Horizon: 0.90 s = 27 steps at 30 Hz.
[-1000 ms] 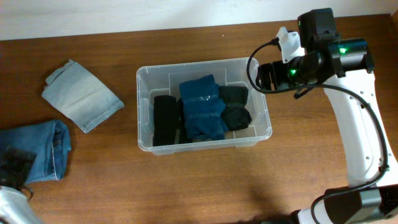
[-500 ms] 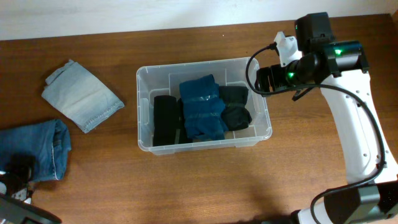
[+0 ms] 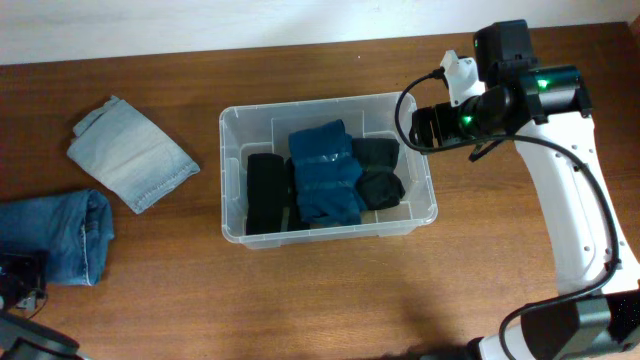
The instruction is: Pack container
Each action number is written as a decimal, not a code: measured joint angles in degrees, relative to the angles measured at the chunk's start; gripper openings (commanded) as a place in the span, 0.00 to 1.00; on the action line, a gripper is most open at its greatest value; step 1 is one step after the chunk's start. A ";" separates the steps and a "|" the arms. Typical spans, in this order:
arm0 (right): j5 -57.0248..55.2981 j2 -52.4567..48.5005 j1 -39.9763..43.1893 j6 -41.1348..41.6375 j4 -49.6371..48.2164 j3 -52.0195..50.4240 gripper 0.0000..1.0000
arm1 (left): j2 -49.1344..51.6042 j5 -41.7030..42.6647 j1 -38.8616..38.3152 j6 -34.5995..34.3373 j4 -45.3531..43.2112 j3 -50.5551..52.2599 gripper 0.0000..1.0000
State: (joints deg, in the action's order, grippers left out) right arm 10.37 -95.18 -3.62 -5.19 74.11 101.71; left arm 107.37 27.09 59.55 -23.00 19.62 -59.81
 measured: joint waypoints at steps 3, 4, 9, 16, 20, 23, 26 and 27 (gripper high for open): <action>0.00 0.00 0.00 0.02 0.00 0.00 0.98 | 0.00 1.95 0.20 0.39 0.31 -0.11 0.00; 0.00 0.00 0.00 0.02 0.00 0.00 0.99 | 0.00 2.58 0.20 0.50 0.42 -0.13 0.01; 0.00 0.00 0.00 0.00 0.04 0.00 0.98 | -0.50 7.28 -0.04 0.52 1.44 0.22 0.01; 0.00 0.00 0.00 0.04 0.04 0.00 0.98 | -9.77 11.17 -3.65 -0.02 9.84 -0.35 0.00; 0.00 0.00 0.00 0.44 0.07 0.00 0.99 | -16.41 11.67 -9.35 -0.17 18.38 -7.45 0.01; 0.00 0.00 0.33 0.81 0.02 0.00 0.99 | -19.82 12.61 -14.62 -0.15 21.03 -14.58 0.00; 0.00 0.02 2.21 2.05 0.02 0.00 0.98 | -22.71 13.64 -21.18 -0.15 21.46 -20.50 0.00; 0.00 0.07 3.30 2.49 0.00 0.00 0.99 | -23.37 13.88 -23.10 -0.17 21.46 -21.68 0.00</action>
State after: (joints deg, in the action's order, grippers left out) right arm 10.37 -95.11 -0.32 -2.70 74.11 101.71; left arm 84.01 40.97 36.45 -23.18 41.08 -81.49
